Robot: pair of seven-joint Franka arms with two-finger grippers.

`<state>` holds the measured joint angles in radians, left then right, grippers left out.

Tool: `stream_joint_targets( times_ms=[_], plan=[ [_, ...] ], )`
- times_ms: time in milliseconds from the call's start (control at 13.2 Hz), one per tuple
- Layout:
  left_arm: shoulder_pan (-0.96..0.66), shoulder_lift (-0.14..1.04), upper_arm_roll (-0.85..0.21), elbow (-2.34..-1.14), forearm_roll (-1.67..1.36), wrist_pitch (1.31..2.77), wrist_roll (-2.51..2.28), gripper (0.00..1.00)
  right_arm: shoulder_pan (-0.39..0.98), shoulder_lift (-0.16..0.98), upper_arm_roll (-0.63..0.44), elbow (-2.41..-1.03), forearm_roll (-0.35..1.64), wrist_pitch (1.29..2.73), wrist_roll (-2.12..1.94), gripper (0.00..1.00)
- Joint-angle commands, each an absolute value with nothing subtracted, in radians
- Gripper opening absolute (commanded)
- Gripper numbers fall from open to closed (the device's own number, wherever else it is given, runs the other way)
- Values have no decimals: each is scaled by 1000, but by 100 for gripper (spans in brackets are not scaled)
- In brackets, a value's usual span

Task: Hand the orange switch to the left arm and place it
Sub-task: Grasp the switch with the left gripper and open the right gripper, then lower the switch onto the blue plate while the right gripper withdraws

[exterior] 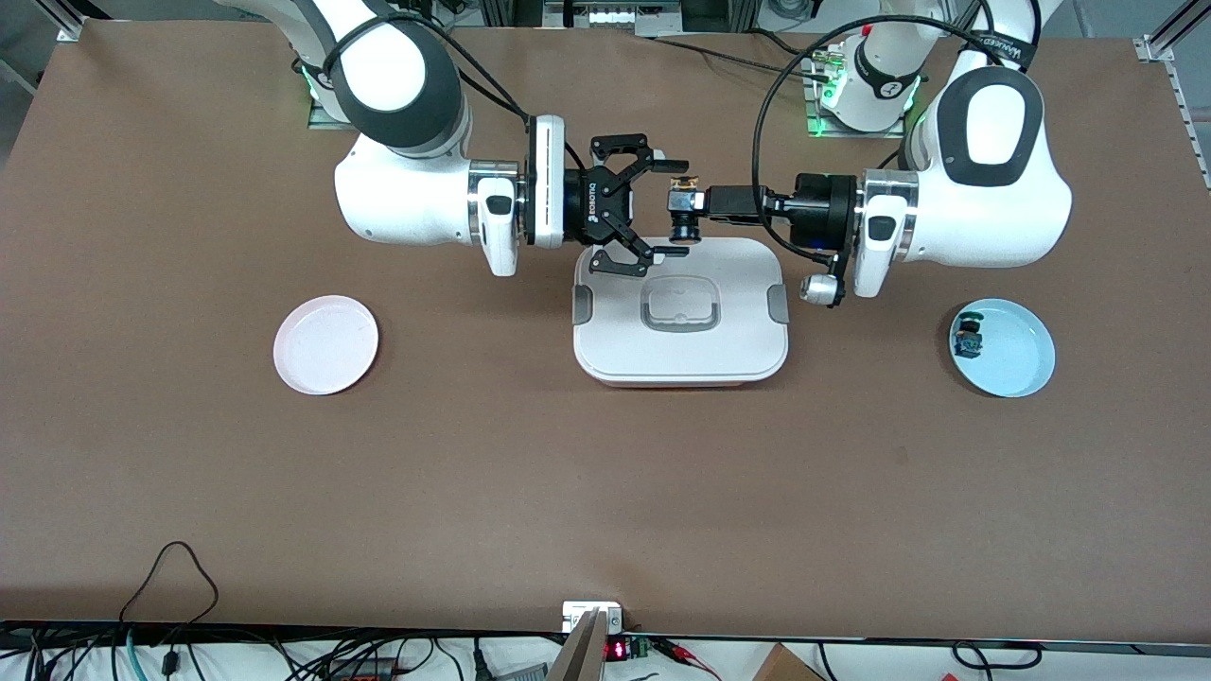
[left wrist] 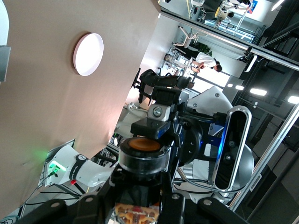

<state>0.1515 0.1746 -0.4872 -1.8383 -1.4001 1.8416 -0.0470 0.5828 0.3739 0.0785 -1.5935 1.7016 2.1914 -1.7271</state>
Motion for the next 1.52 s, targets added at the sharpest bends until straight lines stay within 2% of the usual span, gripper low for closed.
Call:
stream_joint_targets(
  times_ms=[0,152,455,758,986,1213,1440],
  plan=[
    [208,140,-486,-1862,-1417,1781,-43,0,588,364,75,-1597,1721,2194,-1715,100],
    [270,135,-483,-1861,-1401,1706,-41,0,588,364,75,-1597,1720,2194,-1710,100],
    [412,127,-483,-1832,-1185,1534,-41,0,572,357,74,-1606,1721,2191,-1710,100],
    [527,127,-486,-1735,-733,1401,-34,0,483,296,71,-1681,1717,2132,-1695,100],
    [535,126,-492,-1678,-276,1339,-3,0,398,285,43,-1733,1706,2008,-1703,100],
    [538,153,-492,-1732,88,1428,52,0,396,285,-58,-1747,1698,1883,-1703,100],
    [633,166,-488,-1931,325,1751,55,0,391,287,-138,-1749,1629,1806,-1700,100]
  ],
)
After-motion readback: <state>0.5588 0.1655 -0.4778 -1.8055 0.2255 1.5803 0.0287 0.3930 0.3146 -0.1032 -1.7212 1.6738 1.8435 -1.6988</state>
